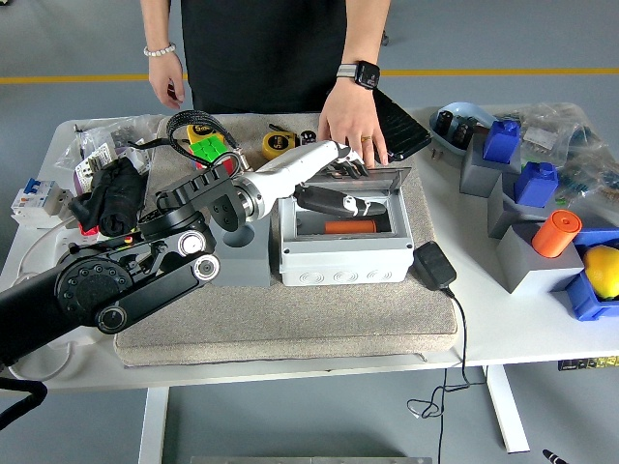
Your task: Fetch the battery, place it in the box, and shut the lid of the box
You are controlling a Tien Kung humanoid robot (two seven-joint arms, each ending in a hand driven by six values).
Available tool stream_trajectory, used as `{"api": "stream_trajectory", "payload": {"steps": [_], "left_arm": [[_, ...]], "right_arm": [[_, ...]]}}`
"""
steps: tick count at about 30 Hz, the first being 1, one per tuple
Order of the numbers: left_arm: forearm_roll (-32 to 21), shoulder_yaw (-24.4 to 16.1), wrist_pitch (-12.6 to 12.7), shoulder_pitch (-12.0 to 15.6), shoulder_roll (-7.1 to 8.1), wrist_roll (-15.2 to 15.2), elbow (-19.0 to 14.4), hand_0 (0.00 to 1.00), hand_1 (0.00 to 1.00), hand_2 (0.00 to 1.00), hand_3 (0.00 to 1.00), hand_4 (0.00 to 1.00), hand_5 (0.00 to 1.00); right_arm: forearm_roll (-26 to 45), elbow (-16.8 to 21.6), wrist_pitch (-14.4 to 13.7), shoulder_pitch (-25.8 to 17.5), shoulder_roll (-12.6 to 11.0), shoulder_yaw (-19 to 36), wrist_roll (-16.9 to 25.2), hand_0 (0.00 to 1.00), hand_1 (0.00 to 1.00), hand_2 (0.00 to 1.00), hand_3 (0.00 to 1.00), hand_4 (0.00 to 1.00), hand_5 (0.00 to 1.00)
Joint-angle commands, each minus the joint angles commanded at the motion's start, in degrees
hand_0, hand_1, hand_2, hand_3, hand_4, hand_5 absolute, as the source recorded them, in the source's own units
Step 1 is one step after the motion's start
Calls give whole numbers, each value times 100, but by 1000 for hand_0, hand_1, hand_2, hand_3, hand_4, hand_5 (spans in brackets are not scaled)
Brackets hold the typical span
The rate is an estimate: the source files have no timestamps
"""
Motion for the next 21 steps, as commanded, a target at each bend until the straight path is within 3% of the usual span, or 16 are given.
{"api": "stream_trajectory", "payload": {"steps": [3, 9, 17, 21], "left_arm": [[-18, -33, -86, 49, 35, 114, -160, 359, 600, 635, 626, 998, 709], [-598, -13, -457, 129, 42, 446, -361, 322, 589, 628, 618, 998, 720], [-908, 121, -485, 219, -26, 431, -341, 307, 594, 630, 619, 998, 749], [-969, -98, -382, 290, -18, 313, -453, 307, 594, 630, 619, 998, 749]], "right_arm": [[6, -2, -1, -2, 5, 4, 0, 575, 638, 661, 577, 940, 491], [13, -4, 6, 0, 7, 0, -5, 575, 637, 660, 576, 940, 492], [17, -3, 5, -8, 10, 1, -2, 572, 637, 661, 576, 939, 494], [1, -3, 0, 0, 12, 4, -2, 572, 637, 661, 576, 939, 494]]}}
